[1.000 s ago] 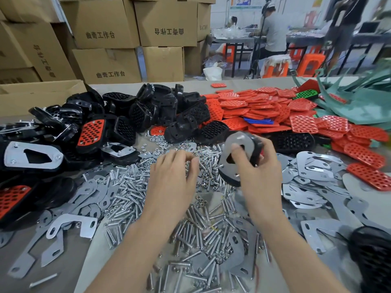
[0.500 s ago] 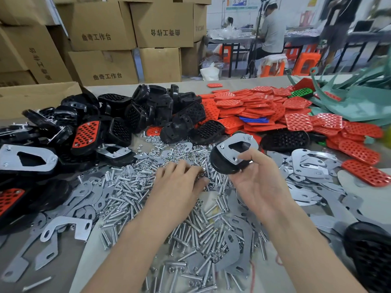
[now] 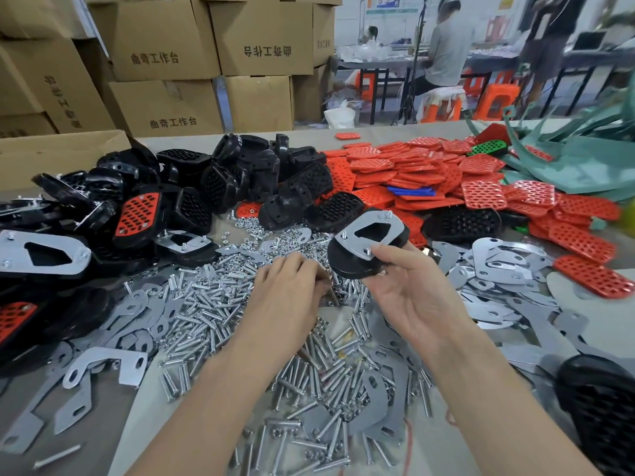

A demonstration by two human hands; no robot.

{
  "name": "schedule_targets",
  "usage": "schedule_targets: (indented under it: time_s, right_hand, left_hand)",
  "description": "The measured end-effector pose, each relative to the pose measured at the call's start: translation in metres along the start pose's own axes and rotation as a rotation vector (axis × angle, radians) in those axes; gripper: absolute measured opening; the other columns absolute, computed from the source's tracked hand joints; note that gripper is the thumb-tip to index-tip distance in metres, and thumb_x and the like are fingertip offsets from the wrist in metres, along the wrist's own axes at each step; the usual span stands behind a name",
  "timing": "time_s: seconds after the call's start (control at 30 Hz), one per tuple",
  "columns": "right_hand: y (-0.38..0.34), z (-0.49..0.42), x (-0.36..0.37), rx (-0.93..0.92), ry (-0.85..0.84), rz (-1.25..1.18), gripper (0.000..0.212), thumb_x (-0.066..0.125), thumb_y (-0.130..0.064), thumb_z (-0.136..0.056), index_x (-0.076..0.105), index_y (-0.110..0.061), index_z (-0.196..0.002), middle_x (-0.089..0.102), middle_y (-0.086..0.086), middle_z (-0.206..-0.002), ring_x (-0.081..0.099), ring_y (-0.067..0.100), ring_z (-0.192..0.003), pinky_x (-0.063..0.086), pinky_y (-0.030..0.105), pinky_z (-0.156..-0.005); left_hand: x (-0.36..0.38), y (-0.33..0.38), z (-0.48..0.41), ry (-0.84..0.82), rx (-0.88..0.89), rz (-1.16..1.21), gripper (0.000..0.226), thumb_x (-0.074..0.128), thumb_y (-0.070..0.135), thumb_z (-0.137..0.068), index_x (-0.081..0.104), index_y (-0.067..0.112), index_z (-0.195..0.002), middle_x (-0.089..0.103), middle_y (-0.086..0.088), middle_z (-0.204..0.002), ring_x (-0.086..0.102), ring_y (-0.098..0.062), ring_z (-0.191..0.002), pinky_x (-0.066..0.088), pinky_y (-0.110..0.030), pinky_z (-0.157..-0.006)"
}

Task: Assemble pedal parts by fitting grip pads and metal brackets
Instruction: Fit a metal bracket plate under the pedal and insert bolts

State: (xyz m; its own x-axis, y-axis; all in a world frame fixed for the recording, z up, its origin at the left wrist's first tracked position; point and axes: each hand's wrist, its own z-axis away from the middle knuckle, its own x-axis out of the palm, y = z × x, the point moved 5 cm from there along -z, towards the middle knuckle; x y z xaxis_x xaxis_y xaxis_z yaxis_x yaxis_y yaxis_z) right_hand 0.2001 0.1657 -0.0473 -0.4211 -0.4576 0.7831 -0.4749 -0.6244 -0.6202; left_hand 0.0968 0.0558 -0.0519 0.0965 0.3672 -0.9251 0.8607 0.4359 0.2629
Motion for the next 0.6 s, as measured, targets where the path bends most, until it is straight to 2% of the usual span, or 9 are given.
schedule_targets:
  time_s: [0.07,0.1,0.13,0.2,0.23,0.3,0.4,0.6]
  right_hand:
    - [0.001,0.000,0.000,0.008,0.006,0.010,0.042,0.051,0.012,-0.096,0.057,0.005,-0.137,0.070,0.025,-0.127,0.074,0.031,-0.108,0.064,0.040,-0.083]
    - [0.001,0.001,0.000,0.012,0.008,0.007,0.041,0.050,0.011,-0.098,0.055,0.005,-0.139,0.069,0.025,-0.128,0.074,0.031,-0.110,0.064,0.039,-0.082]
    - [0.001,0.001,0.000,0.015,0.009,0.001,0.040,0.050,0.009,-0.100,0.053,0.005,-0.140,0.069,0.025,-0.129,0.073,0.032,-0.112,0.064,0.038,-0.082]
    - [0.003,0.001,0.000,0.022,0.010,-0.006,0.038,0.051,0.006,-0.102,0.053,0.003,-0.140,0.071,0.023,-0.126,0.073,0.032,-0.112,0.064,0.037,-0.080]
    - [0.003,0.001,0.000,0.026,0.009,-0.004,0.037,0.051,0.004,-0.102,0.054,0.002,-0.139,0.072,0.022,-0.125,0.073,0.032,-0.112,0.064,0.037,-0.080]
    - [0.005,0.001,0.001,0.029,0.000,0.020,0.038,0.055,0.002,-0.100,0.056,0.000,-0.138,0.073,0.021,-0.124,0.073,0.031,-0.111,0.064,0.039,-0.083]
    - [0.007,0.001,0.004,0.040,-0.031,0.062,0.044,0.061,-0.004,-0.094,0.059,-0.005,-0.137,0.073,0.018,-0.125,0.073,0.030,-0.112,0.064,0.038,-0.082]
    - [0.011,0.000,0.005,0.068,-0.085,0.138,0.048,0.064,-0.009,-0.090,0.059,-0.012,-0.137,0.075,0.013,-0.122,0.074,0.027,-0.111,0.063,0.035,-0.082]
  left_hand:
    - [-0.003,0.001,0.000,0.052,0.006,0.010,0.020,0.042,0.037,-0.105,0.055,0.027,-0.116,0.050,0.016,-0.111,0.045,-0.006,-0.108,0.028,-0.026,-0.094]
    - [-0.006,0.002,0.000,0.088,-0.004,0.042,0.018,0.042,0.037,-0.105,0.056,0.027,-0.113,0.049,0.020,-0.103,0.044,0.001,-0.100,0.027,-0.024,-0.090]
    - [-0.009,0.003,0.000,0.126,-0.022,0.092,0.017,0.042,0.038,-0.104,0.055,0.029,-0.108,0.047,0.025,-0.094,0.042,0.008,-0.091,0.026,-0.023,-0.085]
    - [-0.015,0.001,0.000,0.192,-0.056,0.242,0.017,0.041,0.042,-0.101,0.053,0.031,-0.099,0.048,0.027,-0.082,0.043,0.016,-0.085,0.031,-0.025,-0.076]
    - [-0.016,-0.001,0.000,0.218,-0.070,0.331,0.016,0.043,0.042,-0.101,0.054,0.031,-0.096,0.053,0.024,-0.083,0.048,0.013,-0.085,0.038,-0.026,-0.073]
    - [-0.019,-0.003,0.001,0.259,-0.105,0.477,0.008,0.050,0.037,-0.102,0.057,0.034,-0.099,0.061,0.022,-0.091,0.056,0.005,-0.089,0.047,-0.019,-0.075]
    - [-0.023,-0.005,0.001,0.325,-0.141,0.604,0.012,0.058,0.028,-0.101,0.061,0.037,-0.109,0.064,0.023,-0.102,0.058,0.011,-0.099,0.046,-0.006,-0.084]
    - [-0.032,-0.005,0.004,0.425,-0.115,0.663,0.010,0.060,0.034,-0.100,0.067,0.036,-0.106,0.067,0.025,-0.096,0.062,0.005,-0.095,0.049,-0.011,-0.080]
